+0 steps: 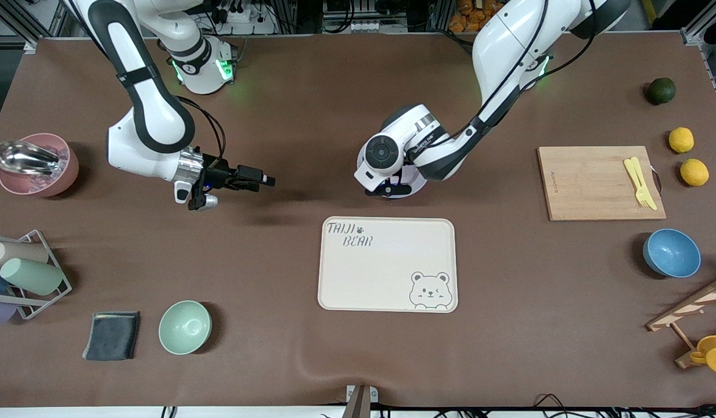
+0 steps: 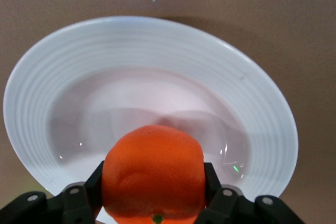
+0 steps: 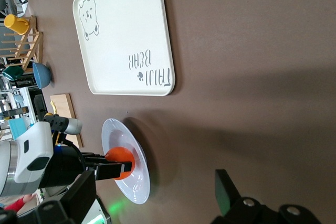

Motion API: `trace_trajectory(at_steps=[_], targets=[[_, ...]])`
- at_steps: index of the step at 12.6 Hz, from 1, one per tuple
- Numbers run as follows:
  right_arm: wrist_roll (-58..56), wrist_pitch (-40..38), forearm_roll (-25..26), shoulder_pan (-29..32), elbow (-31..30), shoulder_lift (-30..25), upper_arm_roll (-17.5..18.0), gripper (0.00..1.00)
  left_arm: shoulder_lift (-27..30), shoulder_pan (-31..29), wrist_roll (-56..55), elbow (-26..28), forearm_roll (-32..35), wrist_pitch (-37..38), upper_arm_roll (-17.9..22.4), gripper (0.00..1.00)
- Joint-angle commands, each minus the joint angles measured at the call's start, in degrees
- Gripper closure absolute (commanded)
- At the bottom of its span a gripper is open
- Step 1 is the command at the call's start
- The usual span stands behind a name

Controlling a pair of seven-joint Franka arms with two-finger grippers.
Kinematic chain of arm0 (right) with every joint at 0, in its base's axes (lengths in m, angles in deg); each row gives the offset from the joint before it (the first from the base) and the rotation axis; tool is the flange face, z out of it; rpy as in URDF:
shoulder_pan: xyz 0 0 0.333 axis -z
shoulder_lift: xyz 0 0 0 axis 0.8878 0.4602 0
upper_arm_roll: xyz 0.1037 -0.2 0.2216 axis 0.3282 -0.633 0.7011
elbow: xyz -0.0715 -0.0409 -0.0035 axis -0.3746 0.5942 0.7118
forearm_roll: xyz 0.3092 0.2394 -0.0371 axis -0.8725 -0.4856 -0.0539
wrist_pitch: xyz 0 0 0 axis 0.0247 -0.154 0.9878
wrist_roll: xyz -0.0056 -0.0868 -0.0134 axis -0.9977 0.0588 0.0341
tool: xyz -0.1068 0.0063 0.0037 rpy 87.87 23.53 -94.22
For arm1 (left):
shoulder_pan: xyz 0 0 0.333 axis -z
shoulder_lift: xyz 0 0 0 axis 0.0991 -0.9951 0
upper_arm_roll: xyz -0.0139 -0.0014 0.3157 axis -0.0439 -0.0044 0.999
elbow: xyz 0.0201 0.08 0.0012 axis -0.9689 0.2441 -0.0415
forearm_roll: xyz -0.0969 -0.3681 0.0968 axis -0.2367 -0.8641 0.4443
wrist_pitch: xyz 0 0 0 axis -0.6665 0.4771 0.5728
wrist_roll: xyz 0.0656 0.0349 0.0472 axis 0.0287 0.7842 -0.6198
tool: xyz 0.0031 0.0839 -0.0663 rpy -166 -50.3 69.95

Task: Place orange and plate with both arms
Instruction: 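Lower the orange into the white plate and open the left gripper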

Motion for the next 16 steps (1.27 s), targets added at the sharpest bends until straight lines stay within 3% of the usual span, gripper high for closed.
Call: trace_trajectory(at_steps=[1,4,7,9,12,16], targets=[[-1.79,0.70,-1.76,-0.90,-0.72,0.01,-0.36,0.00,1.53,0.13,-1.29,-0.98,1.49,0.80,0.26,0.00],[-2.58,0.87,-1.85,-0.90,-1.25,0.10,-0.36,0.00,6.18,-0.66,-1.55,-2.20,0.96,2.90,0.26,0.00],[-2.58,2.10,-3.16,-2.48,-1.34,0.10,-0.36,0.00,7.95,-5.13,-1.38,-9.75,1.13,11.76,0.52,0.00],[-2.58,5.25,-6.84,-5.98,-1.34,1.33,-0.36,0.00,10.31,-10.22,0.55,-11.79,1.58,15.47,0.52,0.00],[-5.90,6.49,-14.13,-10.21,-1.25,3.00,-0.36,0.00,15.41,-19.62,11.86,-11.62,1.49,16.71,0.35,0.00],[-12.06,7.98,-24.24,-15.22,-1.25,6.33,-0.36,0.00,19.72,-27.62,23.02,-11.71,1.49,16.89,0.35,0.00]])
